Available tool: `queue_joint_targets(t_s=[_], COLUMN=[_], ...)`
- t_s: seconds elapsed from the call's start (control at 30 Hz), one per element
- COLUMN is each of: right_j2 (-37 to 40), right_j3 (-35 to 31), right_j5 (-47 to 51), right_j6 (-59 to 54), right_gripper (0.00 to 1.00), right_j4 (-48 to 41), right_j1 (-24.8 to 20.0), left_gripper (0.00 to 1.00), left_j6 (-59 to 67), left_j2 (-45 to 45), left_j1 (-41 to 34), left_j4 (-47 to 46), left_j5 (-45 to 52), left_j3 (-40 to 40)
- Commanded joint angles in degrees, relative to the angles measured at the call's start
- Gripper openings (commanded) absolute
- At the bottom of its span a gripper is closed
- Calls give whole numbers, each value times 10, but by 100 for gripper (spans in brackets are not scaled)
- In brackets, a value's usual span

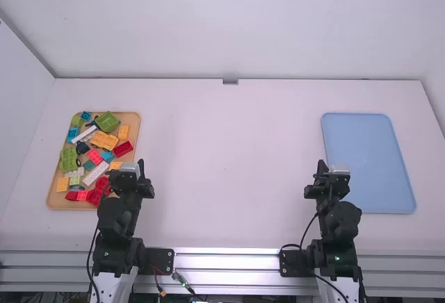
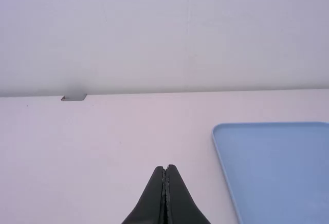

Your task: Assemble lego blocks to make yellow taxi

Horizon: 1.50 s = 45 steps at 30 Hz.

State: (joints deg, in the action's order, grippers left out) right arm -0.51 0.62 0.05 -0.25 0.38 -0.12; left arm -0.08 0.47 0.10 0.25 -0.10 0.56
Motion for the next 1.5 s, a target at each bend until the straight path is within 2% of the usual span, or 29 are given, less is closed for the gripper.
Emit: queue_joint_targets(t_s=[0.0, 0.43, 0.8, 1.0, 1.33, 1.47], right_j2=[0, -42, -153, -214, -354, -409], right_j3=[0, 21, 73, 108, 186, 215], right_j5=[0, -9, -30, -43, -71, -82], right_j6=[1, -1, -4, -6, -11, -9], right_gripper=[0, 7, 23, 32, 53, 61], right_j4=[0, 18, 70, 88, 121, 134], right_j1=[0, 1, 8, 8, 2, 3], left_gripper=[0, 7, 23, 32, 53, 61], left_j6=[0, 0, 1, -40, -99, -168], left_j2=[0, 30, 124, 178, 298, 358], left_j1=[0, -2, -5, -8, -12, -14], left_j4=[0, 6, 43, 67, 35, -36], left_j5=[0, -1, -1, -11, -22, -60], left_j3=[0, 20, 65, 93, 199, 276])
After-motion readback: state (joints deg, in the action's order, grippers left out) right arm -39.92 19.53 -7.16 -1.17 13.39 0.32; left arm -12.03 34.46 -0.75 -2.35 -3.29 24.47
